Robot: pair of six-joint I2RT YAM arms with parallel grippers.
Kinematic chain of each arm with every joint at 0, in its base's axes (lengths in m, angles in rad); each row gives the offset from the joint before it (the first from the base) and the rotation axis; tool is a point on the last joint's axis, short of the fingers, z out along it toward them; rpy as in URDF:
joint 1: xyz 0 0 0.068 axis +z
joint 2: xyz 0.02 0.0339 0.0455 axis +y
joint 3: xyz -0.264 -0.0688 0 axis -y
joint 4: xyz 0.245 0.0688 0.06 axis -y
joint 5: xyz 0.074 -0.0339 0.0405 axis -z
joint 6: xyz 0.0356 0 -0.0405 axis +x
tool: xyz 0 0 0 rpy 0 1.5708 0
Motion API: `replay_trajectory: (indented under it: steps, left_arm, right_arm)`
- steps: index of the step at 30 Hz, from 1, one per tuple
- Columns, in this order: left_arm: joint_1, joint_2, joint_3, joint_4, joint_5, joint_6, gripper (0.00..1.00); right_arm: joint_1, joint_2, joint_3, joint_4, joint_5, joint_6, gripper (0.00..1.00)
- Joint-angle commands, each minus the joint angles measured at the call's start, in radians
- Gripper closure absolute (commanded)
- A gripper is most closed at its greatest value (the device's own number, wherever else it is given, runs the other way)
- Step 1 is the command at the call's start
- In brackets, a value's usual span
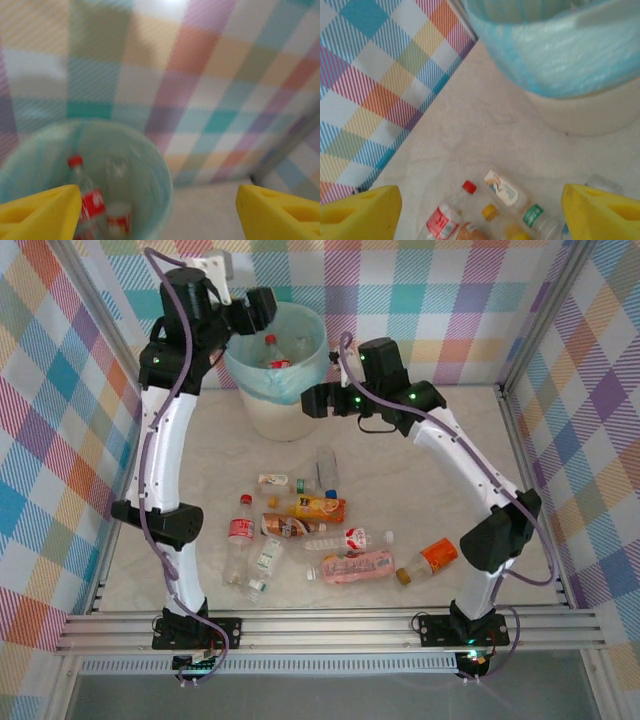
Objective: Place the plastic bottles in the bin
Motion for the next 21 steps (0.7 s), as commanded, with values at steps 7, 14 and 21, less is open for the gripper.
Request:
replay_trajectory:
  steps: [7, 14, 21]
  left_arm:
    - [-0.092, -0.411, -0.624, 0.054, 0.077, 0.010, 0.19]
    - [-0.098, -0.664, -1.038, 0.111, 0.090, 0.019, 0.18]
    - [-0.111, -0.847, -1.360, 0.154, 0.143, 0.011, 0.18]
  right_arm:
    - [0.119, -0.207, -0.330, -0.065, 0.040, -0.142, 0.17]
    - [0.148, -0.362, -0.608, -0.053, -0.065, -0.468, 0.18]
    - [0.150, -0.424, -0.788, -0.081, -0.154, -0.784, 0.17]
